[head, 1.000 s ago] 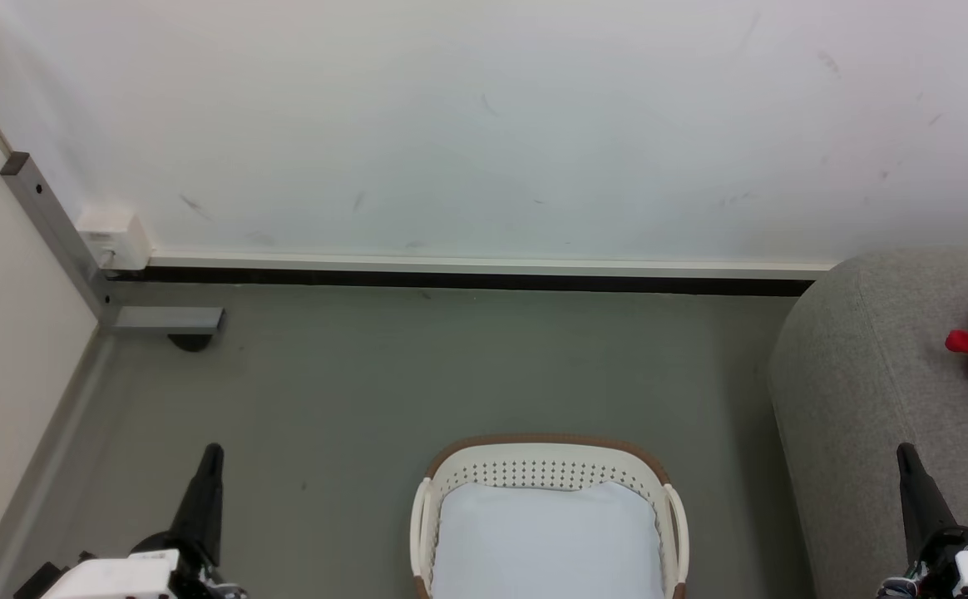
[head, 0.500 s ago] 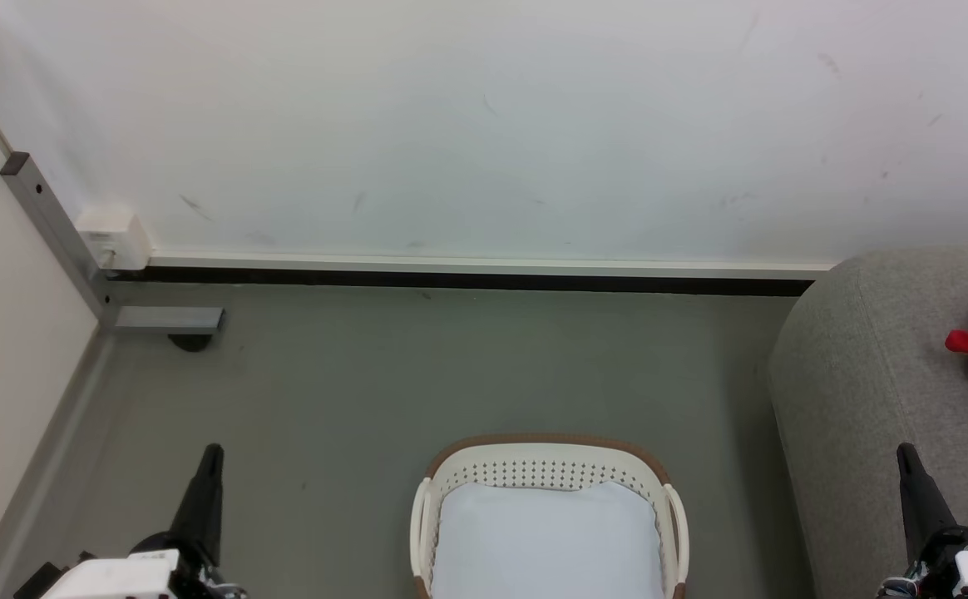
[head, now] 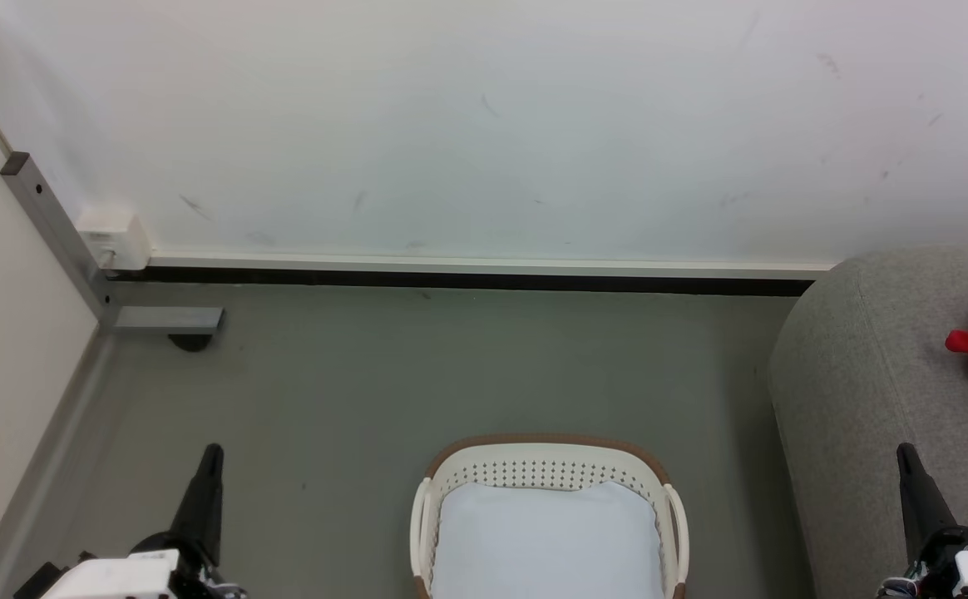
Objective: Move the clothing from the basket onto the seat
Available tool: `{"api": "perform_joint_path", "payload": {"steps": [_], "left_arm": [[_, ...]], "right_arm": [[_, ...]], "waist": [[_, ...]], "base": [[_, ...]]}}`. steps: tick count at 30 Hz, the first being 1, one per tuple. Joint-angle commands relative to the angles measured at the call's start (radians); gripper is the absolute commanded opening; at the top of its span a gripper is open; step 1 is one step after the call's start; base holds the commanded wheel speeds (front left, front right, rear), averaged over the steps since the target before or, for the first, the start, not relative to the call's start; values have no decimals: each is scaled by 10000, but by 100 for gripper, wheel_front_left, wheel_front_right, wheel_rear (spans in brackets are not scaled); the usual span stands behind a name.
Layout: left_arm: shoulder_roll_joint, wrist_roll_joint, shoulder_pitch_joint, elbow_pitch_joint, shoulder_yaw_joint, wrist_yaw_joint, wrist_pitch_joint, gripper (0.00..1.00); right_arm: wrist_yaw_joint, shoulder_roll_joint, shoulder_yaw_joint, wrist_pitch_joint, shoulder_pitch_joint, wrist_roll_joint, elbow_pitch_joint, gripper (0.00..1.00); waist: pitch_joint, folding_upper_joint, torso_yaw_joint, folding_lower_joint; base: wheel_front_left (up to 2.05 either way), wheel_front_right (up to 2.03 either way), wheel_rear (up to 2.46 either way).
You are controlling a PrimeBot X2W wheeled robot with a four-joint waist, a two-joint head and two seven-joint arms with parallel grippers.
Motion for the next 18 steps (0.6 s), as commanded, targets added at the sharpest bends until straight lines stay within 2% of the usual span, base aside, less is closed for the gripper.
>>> {"api": "perform_joint_path", "payload": {"steps": [1,18], "left_arm": [[73,-128,-16,-40,16,-39,38,0],[73,-128,-16,-39,15,-39,37,0]], "right_arm": [[-21,-7,-39,35,-124,3,-48,0],[-21,-7,-33,31,-123,8,-48,0]], "waist": [[0,0,0,0],[0,0,0,0]], "base": [[0,0,0],[0,0,0]]}}
